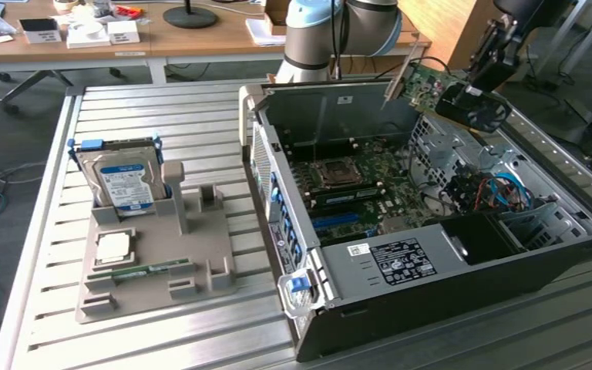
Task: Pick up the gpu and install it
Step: 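Insert the gpu into the slot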
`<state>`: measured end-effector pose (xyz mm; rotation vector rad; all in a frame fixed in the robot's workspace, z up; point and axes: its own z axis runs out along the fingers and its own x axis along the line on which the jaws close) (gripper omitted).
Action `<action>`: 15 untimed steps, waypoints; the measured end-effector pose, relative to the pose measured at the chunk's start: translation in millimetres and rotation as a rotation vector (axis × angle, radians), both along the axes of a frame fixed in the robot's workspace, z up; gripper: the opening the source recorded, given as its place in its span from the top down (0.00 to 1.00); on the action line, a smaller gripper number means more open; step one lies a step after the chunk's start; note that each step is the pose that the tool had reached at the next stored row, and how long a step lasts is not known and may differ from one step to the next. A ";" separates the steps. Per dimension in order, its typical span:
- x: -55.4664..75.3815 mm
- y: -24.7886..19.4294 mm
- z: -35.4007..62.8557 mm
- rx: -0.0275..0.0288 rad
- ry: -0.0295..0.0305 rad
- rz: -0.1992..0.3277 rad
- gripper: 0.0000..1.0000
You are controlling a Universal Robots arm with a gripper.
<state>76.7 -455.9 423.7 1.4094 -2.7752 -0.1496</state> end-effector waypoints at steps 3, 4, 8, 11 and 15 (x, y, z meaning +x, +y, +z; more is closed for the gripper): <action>0.0 0.0 0.0 0.0000 0.0001 0.042 0.73; 0.0 0.0 0.0 0.0000 0.0000 0.056 0.73; 0.0 0.0 0.0 -0.0001 0.0001 0.115 0.73; 0.0 0.0 0.0 0.0000 0.0000 0.151 0.73; 0.0 0.0 0.0 -0.0001 0.0000 0.164 0.73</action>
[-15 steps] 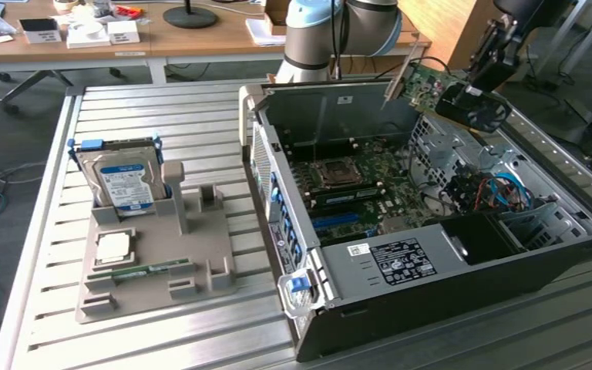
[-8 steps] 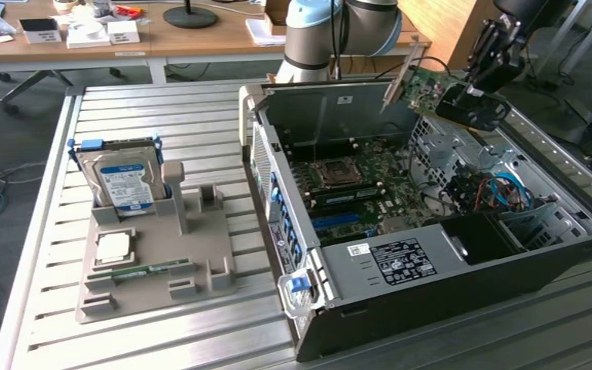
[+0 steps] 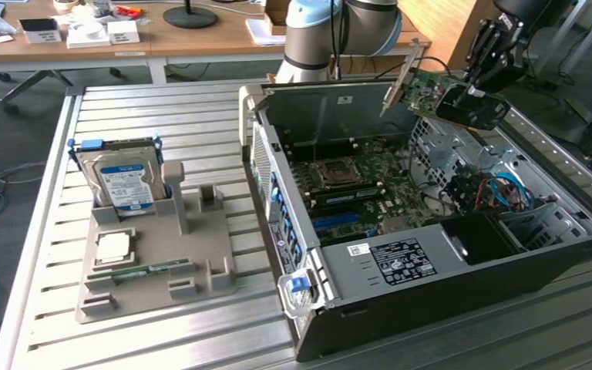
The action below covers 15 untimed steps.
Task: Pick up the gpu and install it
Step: 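Insert the gpu into the slot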
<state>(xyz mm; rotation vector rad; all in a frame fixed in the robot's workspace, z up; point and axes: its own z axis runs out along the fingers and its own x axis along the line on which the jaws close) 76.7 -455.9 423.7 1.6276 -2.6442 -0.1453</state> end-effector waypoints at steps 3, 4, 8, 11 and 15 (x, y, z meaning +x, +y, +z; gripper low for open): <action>0.0 0.0 0.0 0.0001 0.0000 0.000 0.73; 0.0 0.0 0.0 0.0001 0.0000 0.000 0.73; 0.0 0.0 -0.2 0.0008 -0.0001 0.046 0.73; 0.0 0.0 -0.5 0.0017 -0.0015 0.088 0.73; 0.1 0.0 -0.8 0.0033 -0.0054 0.144 0.73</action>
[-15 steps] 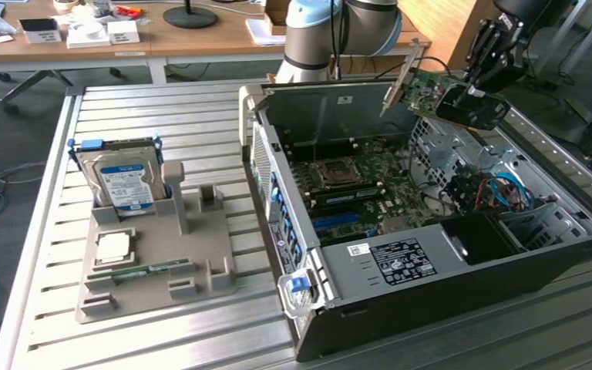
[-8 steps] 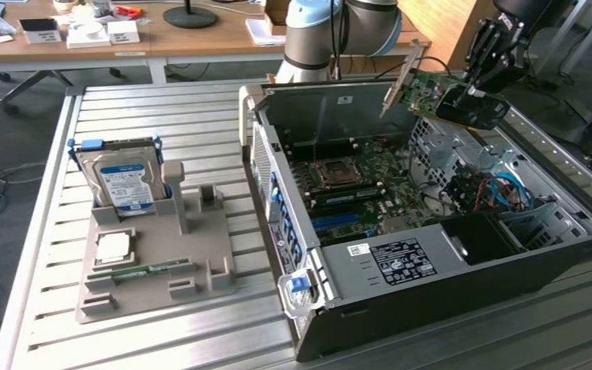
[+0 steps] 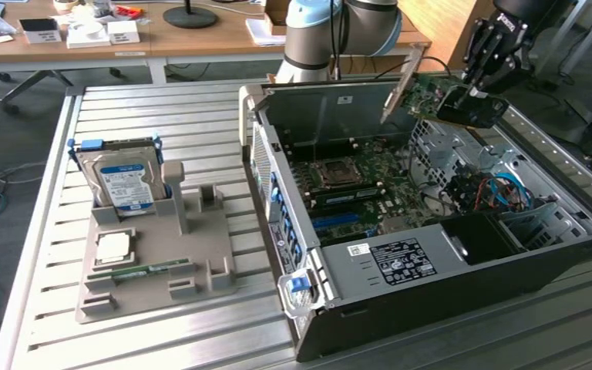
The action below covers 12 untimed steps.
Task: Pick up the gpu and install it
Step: 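Insert the gpu into the slot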
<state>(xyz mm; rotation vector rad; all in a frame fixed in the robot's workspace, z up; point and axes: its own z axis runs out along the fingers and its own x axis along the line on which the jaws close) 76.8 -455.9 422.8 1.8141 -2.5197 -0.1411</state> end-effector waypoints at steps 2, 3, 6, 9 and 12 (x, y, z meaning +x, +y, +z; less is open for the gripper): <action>-0.1 0.0 -0.4 0.0010 -0.0038 0.027 0.73; 0.0 0.0 -0.6 0.0015 -0.0062 0.040 0.73; -0.1 0.0 -1.0 0.0038 -0.0137 0.078 0.73; 0.0 0.0 -1.6 0.0086 -0.0215 0.115 0.73; 0.0 0.1 -1.9 0.0133 -0.0280 0.142 0.73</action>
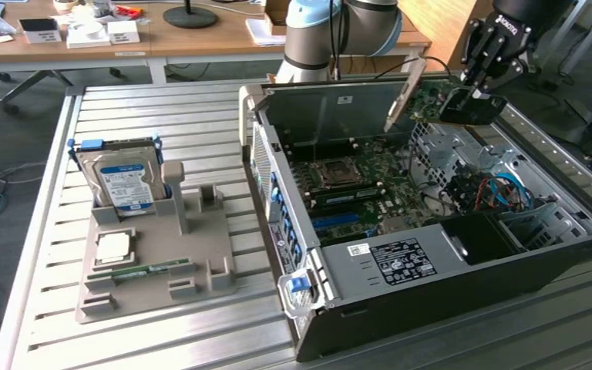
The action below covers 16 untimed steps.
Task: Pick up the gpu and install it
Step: 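Insert the gpu into the slot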
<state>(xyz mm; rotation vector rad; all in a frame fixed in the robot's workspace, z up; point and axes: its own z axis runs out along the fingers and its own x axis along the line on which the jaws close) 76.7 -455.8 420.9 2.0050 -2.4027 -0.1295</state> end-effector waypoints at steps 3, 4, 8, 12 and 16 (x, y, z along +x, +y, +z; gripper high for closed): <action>-0.1 -0.1 0.0 0.0001 -0.0006 0.004 0.73; -0.1 -0.1 0.0 0.0001 -0.0006 0.004 0.73; -0.1 -0.1 0.0 0.0001 -0.0006 0.004 0.73; -0.4 -0.1 0.0 0.0016 -0.0035 0.014 0.73; -0.5 -0.1 -0.1 0.0050 -0.0127 0.036 0.73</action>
